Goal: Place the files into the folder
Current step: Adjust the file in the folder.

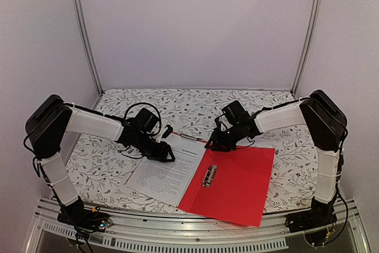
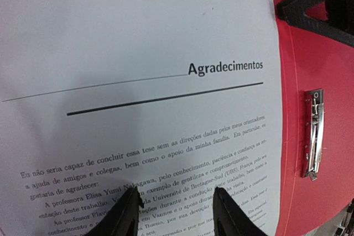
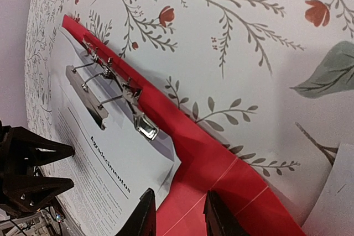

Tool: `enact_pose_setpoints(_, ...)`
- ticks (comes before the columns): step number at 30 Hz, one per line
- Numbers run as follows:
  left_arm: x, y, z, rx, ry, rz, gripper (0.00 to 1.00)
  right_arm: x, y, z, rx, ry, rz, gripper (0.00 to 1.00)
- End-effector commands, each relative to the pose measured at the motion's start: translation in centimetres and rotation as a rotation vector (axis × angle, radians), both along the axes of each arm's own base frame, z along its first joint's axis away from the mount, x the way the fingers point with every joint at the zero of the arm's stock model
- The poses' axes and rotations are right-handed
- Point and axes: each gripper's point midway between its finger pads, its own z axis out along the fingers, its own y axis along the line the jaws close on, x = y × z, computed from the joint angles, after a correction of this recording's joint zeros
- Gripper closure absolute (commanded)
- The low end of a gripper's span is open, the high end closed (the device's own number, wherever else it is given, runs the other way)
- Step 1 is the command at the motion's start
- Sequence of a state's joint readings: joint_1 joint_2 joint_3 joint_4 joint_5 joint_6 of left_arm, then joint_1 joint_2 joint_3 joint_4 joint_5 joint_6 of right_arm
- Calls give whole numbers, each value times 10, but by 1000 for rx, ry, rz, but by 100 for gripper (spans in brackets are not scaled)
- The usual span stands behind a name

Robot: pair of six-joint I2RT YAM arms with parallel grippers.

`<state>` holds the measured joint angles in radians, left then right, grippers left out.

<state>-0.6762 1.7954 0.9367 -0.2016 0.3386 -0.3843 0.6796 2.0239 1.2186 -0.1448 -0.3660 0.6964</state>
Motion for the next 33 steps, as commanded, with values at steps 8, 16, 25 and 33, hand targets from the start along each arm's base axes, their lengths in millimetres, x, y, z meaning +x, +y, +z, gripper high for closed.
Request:
enact_pose_setpoints(8,-5,0,-6,44,4,-27,51,9,4,40,20,-99,68,65)
enact_pose_setpoints(16,5,-4,12,32,-46,-20,48,9,7,51,32,-132,100,65)
enact_pose_setpoints(25,12,-14,33,-15,-75,-23,41,7,4,53,24,-144,113,65)
enact_pose_setpoints(33,19,-17,53,-44,-122,-18,40,10,4,55,11,-169,124,65)
